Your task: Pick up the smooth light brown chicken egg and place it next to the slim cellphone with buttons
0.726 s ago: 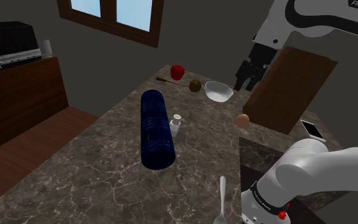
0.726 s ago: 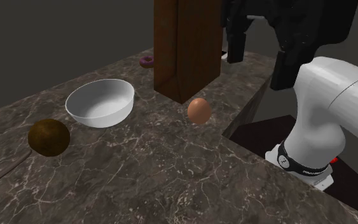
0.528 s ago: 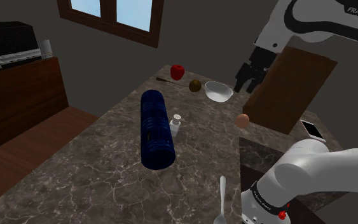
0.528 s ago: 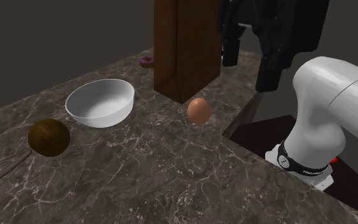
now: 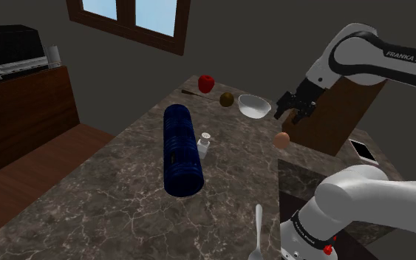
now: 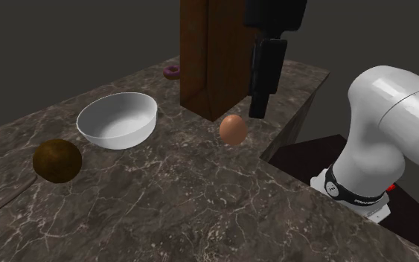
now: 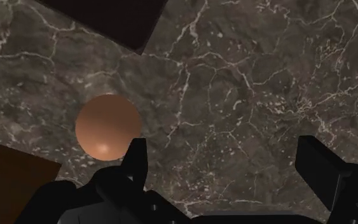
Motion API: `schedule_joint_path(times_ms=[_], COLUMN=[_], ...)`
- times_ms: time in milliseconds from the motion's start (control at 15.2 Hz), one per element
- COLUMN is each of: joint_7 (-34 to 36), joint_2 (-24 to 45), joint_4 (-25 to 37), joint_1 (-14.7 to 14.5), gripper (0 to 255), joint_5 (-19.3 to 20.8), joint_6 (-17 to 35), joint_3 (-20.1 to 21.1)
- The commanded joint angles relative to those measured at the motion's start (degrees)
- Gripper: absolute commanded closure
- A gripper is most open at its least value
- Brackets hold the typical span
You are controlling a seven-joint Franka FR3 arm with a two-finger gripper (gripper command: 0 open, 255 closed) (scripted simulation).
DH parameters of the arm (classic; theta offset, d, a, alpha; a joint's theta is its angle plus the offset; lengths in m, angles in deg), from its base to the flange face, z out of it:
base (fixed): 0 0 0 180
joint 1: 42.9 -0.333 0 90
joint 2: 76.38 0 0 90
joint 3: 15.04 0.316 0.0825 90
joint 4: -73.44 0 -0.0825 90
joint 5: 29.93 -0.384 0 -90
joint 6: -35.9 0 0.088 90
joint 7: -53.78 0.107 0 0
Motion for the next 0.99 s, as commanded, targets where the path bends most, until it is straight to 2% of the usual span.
schedule_joint_path(times_ms=[0, 462, 924], joint_7=[1.3, 5.4, 5.1], joint_2=[-1.2, -5.4, -1.8], joint_4=[-3.8, -16.5, -20.3], joint_1=[2.9, 13.6, 12.5], gripper=[0, 0, 0], joint_5=[0.6, 2.8, 2.2], joint_6=[4.2, 17.4, 24.9], joint_3=[-1.5, -6.8, -7.0])
